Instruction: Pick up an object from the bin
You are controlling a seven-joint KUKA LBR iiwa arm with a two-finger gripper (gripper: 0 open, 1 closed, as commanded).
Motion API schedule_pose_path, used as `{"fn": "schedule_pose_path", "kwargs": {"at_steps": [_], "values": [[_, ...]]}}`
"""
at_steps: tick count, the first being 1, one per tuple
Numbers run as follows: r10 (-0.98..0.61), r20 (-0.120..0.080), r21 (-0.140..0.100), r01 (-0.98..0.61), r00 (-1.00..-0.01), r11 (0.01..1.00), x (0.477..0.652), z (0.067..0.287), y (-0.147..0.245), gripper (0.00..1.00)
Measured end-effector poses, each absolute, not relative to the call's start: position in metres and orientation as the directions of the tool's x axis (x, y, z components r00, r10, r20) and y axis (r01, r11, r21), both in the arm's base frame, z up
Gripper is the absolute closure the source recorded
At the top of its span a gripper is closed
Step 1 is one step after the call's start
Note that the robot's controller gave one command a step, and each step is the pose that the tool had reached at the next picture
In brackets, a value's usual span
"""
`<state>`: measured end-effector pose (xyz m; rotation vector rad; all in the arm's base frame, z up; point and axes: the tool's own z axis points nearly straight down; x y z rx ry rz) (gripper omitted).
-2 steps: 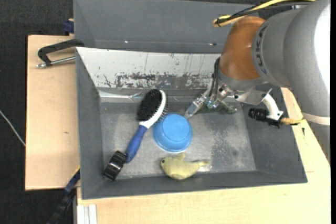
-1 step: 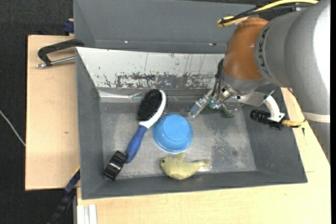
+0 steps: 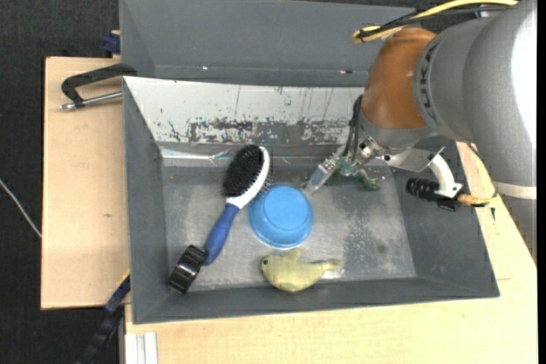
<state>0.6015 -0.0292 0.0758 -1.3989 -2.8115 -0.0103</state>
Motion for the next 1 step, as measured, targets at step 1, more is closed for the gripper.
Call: {"fn": "schedule_pose_path", "kwargs": {"at_steps": [1], "values": [[0.796,-0.005,0.007,0.796,-0.605,0.605,0.6037,0.1305,-0.0287,1.00]]}}
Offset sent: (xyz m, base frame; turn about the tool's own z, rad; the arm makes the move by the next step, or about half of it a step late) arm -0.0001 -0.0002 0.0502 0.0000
